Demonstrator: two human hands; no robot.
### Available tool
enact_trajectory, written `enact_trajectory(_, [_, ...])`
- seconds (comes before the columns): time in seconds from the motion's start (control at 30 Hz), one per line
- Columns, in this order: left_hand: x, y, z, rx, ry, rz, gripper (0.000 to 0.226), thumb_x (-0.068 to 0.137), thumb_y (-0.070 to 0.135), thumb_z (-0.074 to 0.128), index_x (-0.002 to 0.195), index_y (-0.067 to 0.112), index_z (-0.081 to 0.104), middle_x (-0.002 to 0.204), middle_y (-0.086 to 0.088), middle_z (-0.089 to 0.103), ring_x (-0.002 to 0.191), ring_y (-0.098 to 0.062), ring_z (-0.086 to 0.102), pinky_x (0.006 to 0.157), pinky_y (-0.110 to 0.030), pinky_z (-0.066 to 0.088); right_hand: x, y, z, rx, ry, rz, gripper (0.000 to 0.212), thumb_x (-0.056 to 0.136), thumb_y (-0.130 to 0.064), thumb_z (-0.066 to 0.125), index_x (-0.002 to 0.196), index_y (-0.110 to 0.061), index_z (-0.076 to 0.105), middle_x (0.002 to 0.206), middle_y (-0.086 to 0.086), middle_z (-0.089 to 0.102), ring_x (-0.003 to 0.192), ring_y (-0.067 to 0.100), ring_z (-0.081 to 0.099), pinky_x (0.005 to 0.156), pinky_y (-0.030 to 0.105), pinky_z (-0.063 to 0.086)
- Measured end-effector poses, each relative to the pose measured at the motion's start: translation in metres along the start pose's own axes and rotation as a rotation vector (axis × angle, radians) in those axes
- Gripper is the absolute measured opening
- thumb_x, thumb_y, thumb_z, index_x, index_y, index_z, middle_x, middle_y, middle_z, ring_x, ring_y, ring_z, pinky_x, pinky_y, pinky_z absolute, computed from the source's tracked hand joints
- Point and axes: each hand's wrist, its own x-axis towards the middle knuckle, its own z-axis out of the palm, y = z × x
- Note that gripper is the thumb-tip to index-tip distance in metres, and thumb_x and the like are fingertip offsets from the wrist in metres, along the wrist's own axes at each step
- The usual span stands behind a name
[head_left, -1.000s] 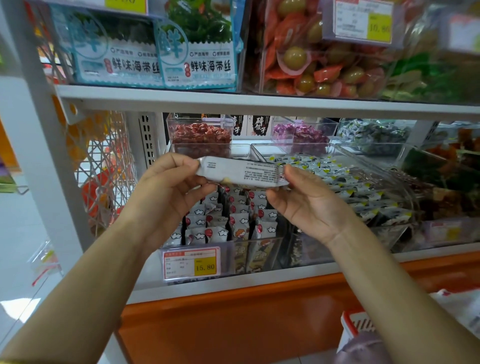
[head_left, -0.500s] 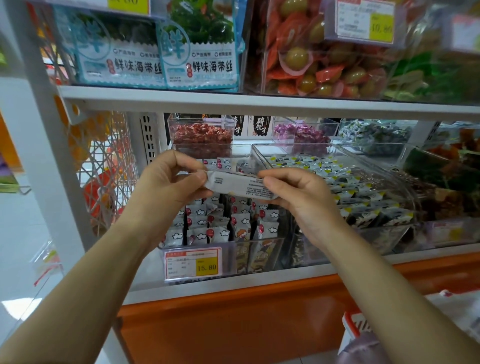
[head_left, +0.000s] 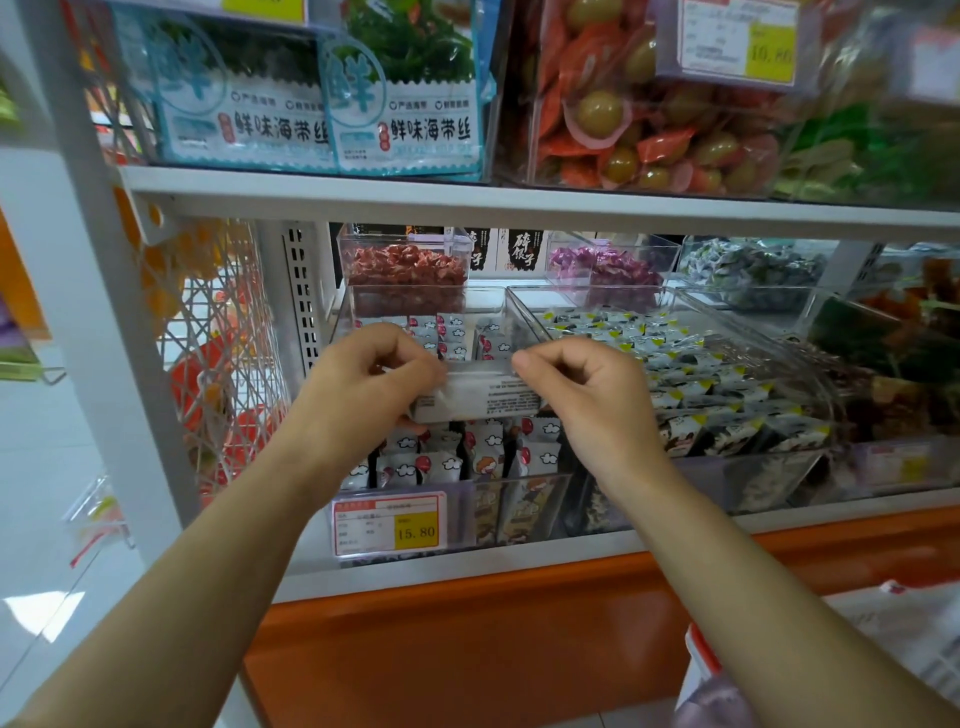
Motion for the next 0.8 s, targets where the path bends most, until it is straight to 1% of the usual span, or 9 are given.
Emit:
enact_trajectory(0.1, [0.003,-0.005,-0.001,-0.035,0.033,-0.011,0.017,0.083,0.014,0.065,0.067,0.014,0.065,0.074,-0.004,0.065,0.068,-0.017,0.063,0.061,-0.03,0.056,-0.001,0.0,0.002,-0.003,-0.022,-0.004,0.01,0.086,-0.017,0.064,0.081,-0.012,0.071,0.075,-0.003,0.068,0.068,0.0,0.059,0.065,0.011,0.046])
enact_trajectory(0.23, [0.006,-0.008,-0.001,-0.087,0.049,-0.042,0.016,0.084,0.014,0.065,0.068,0.01,0.065,0.073,-0.003,0.066,0.065,-0.015,0.063,0.058,-0.027,0.057,-0.001,0.002,0.001,0.001,-0.046,0.009,0.008,0.086,-0.019,0.064,0.09,-0.017,0.071,0.085,-0.01,0.068,0.077,-0.003,0.061,0.072,0.011,0.047])
enact_trajectory(0.37, [0.01,-0.015,-0.003,-0.164,0.077,-0.142,0.019,0.087,0.017,0.062,0.075,0.003,0.064,0.08,-0.007,0.063,0.066,-0.016,0.063,0.065,-0.031,0.059,0.002,0.004,-0.005,0.056,-0.302,0.064,0.042,0.079,-0.011,0.071,0.119,-0.023,0.061,0.12,-0.009,0.059,0.108,0.005,0.059,0.093,0.024,0.049])
enact_trajectory(0.43, [0.011,-0.015,-0.002,-0.216,0.07,-0.185,0.02,0.089,0.019,0.06,0.078,0.004,0.066,0.082,-0.007,0.065,0.066,-0.015,0.063,0.064,-0.027,0.059,0.003,0.005,-0.007,0.013,-0.299,0.041,0.046,0.079,-0.008,0.071,0.119,-0.027,0.059,0.117,-0.005,0.062,0.102,0.009,0.062,0.088,0.026,0.053])
enact_trajectory(0.5, [0.011,-0.014,0.002,-0.25,0.085,-0.18,0.016,0.092,0.019,0.056,0.089,0.008,0.067,0.085,-0.007,0.064,0.063,-0.009,0.064,0.062,-0.024,0.058,0.007,0.006,-0.009,-0.052,-0.177,0.034,0.035,0.081,-0.016,0.068,0.112,-0.031,0.06,0.105,-0.004,0.066,0.088,0.015,0.066,0.073,0.029,0.057])
enact_trajectory(0.57, [0.016,-0.015,0.006,-0.032,0.146,-0.093,0.012,0.094,0.02,0.053,0.099,0.015,0.063,0.087,-0.001,0.064,0.059,-0.004,0.064,0.066,-0.026,0.057,0.013,0.01,-0.012,0.019,-0.01,0.097,0.025,0.083,-0.017,0.066,0.106,-0.024,0.061,0.098,0.0,0.065,0.072,0.012,0.066,0.057,0.023,0.056])
enact_trajectory(0.67, [0.033,-0.017,0.014,0.404,0.098,0.064,0.028,0.095,0.015,0.047,0.121,0.014,0.059,0.106,-0.002,0.063,0.08,-0.014,0.062,0.068,-0.016,0.048,0.027,0.018,-0.018,0.097,0.184,0.187,0.018,0.083,-0.017,0.069,0.099,-0.017,0.061,0.094,0.002,0.065,0.06,0.007,0.064,0.051,0.014,0.049])
enact_trajectory(0.7, [0.042,-0.019,0.019,0.524,0.021,0.084,0.029,0.096,0.014,0.045,0.121,0.01,0.058,0.108,-0.008,0.061,0.09,-0.02,0.06,0.072,-0.018,0.047,0.032,0.021,-0.019,0.107,0.216,0.21,0.02,0.083,-0.018,0.069,0.1,-0.016,0.06,0.097,0.003,0.064,0.061,0.009,0.064,0.052,0.015,0.05])
enact_trajectory(0.8, [0.073,-0.023,0.04,0.847,-0.208,0.066,0.022,0.096,0.019,0.039,0.093,0.002,0.052,0.109,-0.021,0.054,0.107,-0.038,0.05,0.091,-0.04,0.042,0.047,0.026,-0.014,0.156,0.259,0.255,0.029,0.083,-0.016,0.069,0.108,-0.008,0.058,0.104,0.005,0.059,0.073,0.015,0.065,0.056,0.018,0.054])
